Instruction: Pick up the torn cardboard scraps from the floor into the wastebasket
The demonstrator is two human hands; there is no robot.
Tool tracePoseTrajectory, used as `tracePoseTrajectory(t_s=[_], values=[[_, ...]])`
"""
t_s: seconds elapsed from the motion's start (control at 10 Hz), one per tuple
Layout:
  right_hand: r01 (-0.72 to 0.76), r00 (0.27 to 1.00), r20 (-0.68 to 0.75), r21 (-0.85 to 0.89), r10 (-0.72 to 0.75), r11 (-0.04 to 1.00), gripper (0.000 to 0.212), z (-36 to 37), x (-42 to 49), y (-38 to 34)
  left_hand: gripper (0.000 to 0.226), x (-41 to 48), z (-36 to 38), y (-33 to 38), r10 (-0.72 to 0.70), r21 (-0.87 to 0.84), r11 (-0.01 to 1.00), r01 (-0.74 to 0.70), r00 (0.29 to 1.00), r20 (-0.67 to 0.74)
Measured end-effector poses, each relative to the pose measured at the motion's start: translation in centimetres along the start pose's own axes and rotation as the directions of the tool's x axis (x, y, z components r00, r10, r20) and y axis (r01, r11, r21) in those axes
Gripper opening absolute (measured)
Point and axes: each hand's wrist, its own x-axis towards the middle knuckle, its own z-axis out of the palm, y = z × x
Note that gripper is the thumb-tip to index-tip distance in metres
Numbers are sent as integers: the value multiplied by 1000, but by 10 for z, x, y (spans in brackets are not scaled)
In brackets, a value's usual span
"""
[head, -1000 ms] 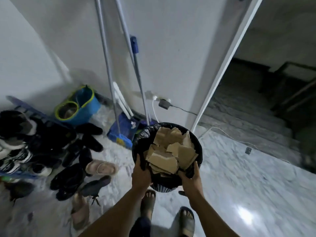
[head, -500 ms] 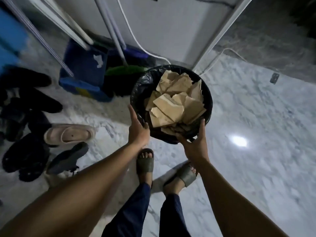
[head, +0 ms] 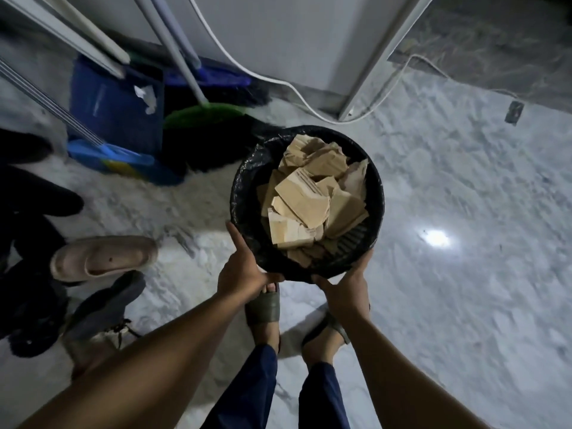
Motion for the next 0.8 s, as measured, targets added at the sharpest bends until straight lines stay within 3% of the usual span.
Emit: tracePoseTrajectory(t_s=[0.3,0.4,0.5,0.6,0.7,0.8], values=[[23,996,-83,-157,-37,987,135,5,29,-7,146,24,-11,17,125,208,974,-92,981,-148],[60,993,-98,-120,-72,991,133,-5,52,-28,134,38,-16,32,179,210,969,-131,957,-227],[55,998,-26,11,-55,998,126,-21,75,-57,114,52,-24,50,227,232,960,-155,916,-331],[28,996,80,139,-39,990,91,-50,90,-86,112,59,-37,68,250,144,967,-208,877,-411],[11,982,184,146,-38,989,70,-75,91,-95,123,63,-48,75,218,71,976,-207,926,-309],[52,986,151,87,-64,995,82,-86,73,-88,118,51,-49,68,220,70,975,-210,953,-208]])
